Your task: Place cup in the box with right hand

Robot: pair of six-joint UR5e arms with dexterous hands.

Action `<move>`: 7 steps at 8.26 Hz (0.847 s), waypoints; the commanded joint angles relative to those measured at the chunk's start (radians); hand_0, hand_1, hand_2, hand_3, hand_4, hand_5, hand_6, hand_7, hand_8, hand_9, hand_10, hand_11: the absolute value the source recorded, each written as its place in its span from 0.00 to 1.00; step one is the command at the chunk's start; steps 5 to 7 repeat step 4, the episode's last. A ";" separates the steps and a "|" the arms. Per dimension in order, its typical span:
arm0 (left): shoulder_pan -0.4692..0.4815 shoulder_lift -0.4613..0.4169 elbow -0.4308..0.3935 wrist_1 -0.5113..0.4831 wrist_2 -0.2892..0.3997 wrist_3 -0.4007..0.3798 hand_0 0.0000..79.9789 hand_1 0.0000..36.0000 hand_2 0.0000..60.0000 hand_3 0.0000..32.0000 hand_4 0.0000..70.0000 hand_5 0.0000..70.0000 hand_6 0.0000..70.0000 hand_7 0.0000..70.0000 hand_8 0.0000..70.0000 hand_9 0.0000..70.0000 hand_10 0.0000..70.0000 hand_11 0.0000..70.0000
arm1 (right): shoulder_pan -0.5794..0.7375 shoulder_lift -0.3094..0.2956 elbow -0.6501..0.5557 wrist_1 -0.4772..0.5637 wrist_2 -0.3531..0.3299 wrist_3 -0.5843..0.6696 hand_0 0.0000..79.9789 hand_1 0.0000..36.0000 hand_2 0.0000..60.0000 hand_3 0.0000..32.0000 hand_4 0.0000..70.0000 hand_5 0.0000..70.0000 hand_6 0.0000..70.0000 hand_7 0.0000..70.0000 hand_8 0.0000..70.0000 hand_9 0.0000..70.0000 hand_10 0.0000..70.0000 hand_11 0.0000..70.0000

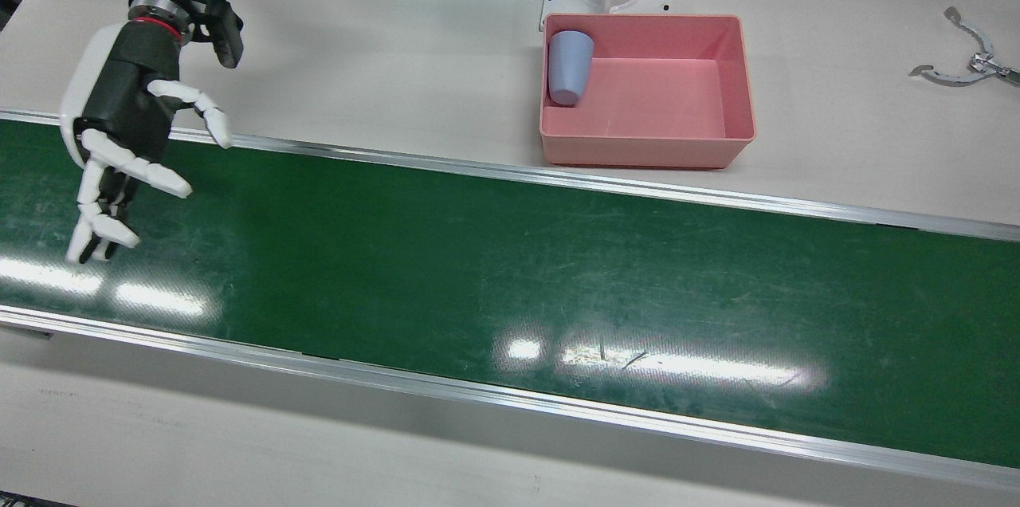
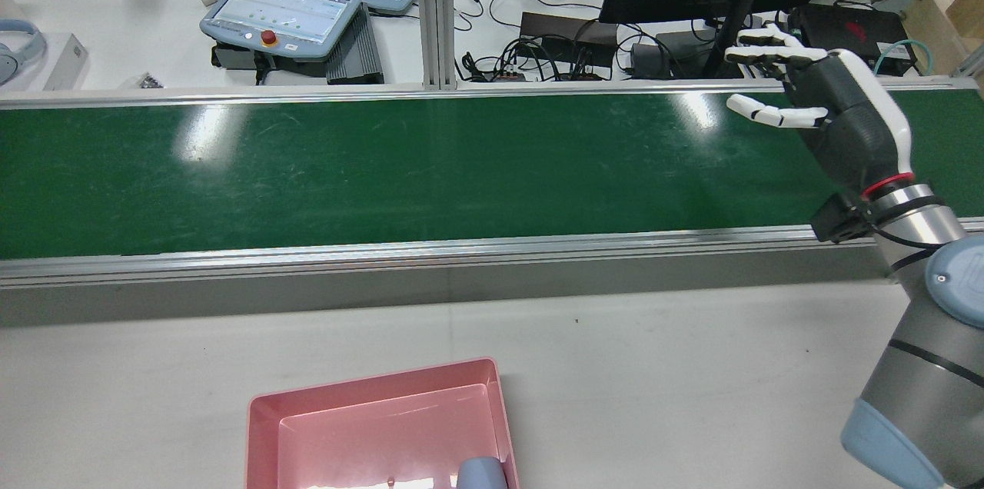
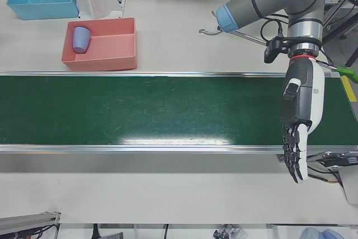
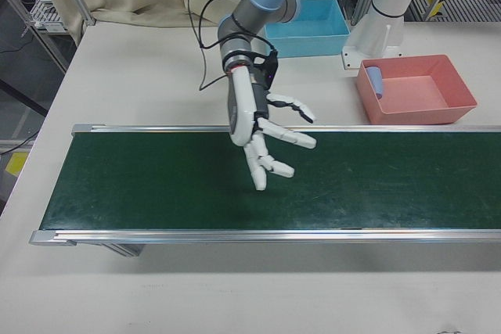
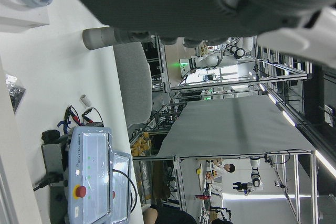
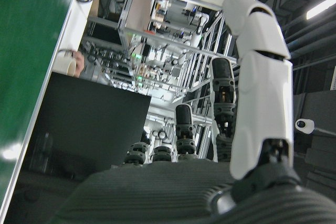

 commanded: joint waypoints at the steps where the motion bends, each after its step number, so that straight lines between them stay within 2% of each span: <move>1: 0.000 0.001 0.000 0.000 0.000 -0.001 0.00 0.00 0.00 0.00 0.00 0.00 0.00 0.00 0.00 0.00 0.00 0.00 | 0.203 -0.045 -0.251 0.087 -0.034 -0.002 0.76 0.55 0.01 0.00 0.50 0.10 0.12 0.45 0.02 0.10 0.07 0.13; 3: 0.001 0.001 0.000 0.000 0.000 0.000 0.00 0.00 0.00 0.00 0.00 0.00 0.00 0.00 0.00 0.00 0.00 0.00 | 0.254 -0.009 -0.278 0.085 -0.056 -0.003 0.72 0.37 0.00 0.00 0.48 0.08 0.11 0.42 0.02 0.09 0.07 0.13; 4: 0.000 -0.001 0.000 0.000 0.000 0.000 0.00 0.00 0.00 0.00 0.00 0.00 0.00 0.00 0.00 0.00 0.00 0.00 | 0.253 -0.002 -0.279 0.084 -0.056 -0.003 0.71 0.33 0.00 0.00 0.49 0.08 0.12 0.44 0.02 0.10 0.08 0.14; 7: 0.000 -0.001 0.000 0.000 0.000 0.000 0.00 0.00 0.00 0.00 0.00 0.00 0.00 0.00 0.00 0.00 0.00 0.00 | 0.253 -0.002 -0.279 0.084 -0.056 -0.003 0.71 0.33 0.00 0.00 0.49 0.08 0.12 0.44 0.02 0.10 0.08 0.14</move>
